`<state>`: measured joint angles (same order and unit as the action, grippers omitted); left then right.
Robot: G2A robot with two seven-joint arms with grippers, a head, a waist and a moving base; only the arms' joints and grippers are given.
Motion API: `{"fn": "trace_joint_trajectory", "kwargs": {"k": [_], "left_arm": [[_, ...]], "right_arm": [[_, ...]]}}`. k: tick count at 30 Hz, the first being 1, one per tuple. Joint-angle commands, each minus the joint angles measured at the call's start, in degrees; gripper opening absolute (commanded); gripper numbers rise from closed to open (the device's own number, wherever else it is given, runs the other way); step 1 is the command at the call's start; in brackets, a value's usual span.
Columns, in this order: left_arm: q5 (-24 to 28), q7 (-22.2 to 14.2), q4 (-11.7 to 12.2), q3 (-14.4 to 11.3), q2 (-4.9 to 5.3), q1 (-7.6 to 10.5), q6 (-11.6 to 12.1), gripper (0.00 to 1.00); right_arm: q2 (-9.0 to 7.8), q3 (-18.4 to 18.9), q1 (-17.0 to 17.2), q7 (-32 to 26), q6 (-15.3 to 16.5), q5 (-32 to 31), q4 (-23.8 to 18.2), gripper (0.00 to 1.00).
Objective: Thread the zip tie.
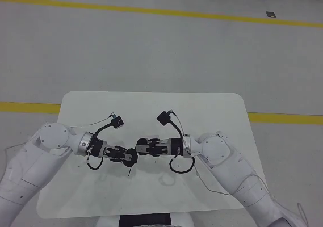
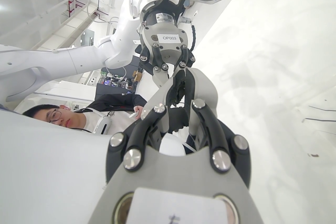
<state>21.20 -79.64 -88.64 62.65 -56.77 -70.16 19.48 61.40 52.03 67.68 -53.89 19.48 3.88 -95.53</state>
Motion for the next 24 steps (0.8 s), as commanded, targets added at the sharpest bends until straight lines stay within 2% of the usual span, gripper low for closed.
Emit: {"fn": "trace_joint_trajectory", "kwargs": {"k": [1, 2, 3, 13, 14, 15, 24], "left_arm": [[0.0, 0.0, 0.0, 0.0, 0.0, 0.0, 0.0, 0.0], [0.0, 0.0, 0.0, 0.0, 0.0, 0.0, 0.0, 0.0], [0.0, 0.0, 0.0, 0.0, 0.0, 0.0, 0.0, 0.0], [0.0, 0.0, 0.0, 0.0, 0.0, 0.0, 0.0, 0.0], [0.0, 0.0, 0.0, 0.0, 0.0, 0.0, 0.0, 0.31], [0.0, 0.0, 0.0, 0.0, 0.0, 0.0, 0.0, 1.0], [0.0, 0.0, 0.0, 0.0, 0.0, 0.0, 0.0, 1.0]], "right_arm": [[0.03, 0.0, -0.1, -0.1, 0.0, 0.0, 0.0, 0.11], [0.04, -0.1, -0.1, -0.1, 0.0, 0.0, 0.0, 0.08], [0.05, -0.1, -0.1, -0.1, 0.0, 0.0, 0.0, 0.0], [0.15, 0.0, -0.2, 0.0, 0.0, -0.2, 0.2, 0.0], [0.15, 0.0, -0.1, 0.0, 0.0, -0.2, 0.2, 0.0], [0.15, 0.1, -0.1, 0.0, 0.0, -0.1, 0.3, 0.0], [-0.06, 2.0, 0.9, 1.6, 0.0, 1.5, 0.8, 0.0]]}}
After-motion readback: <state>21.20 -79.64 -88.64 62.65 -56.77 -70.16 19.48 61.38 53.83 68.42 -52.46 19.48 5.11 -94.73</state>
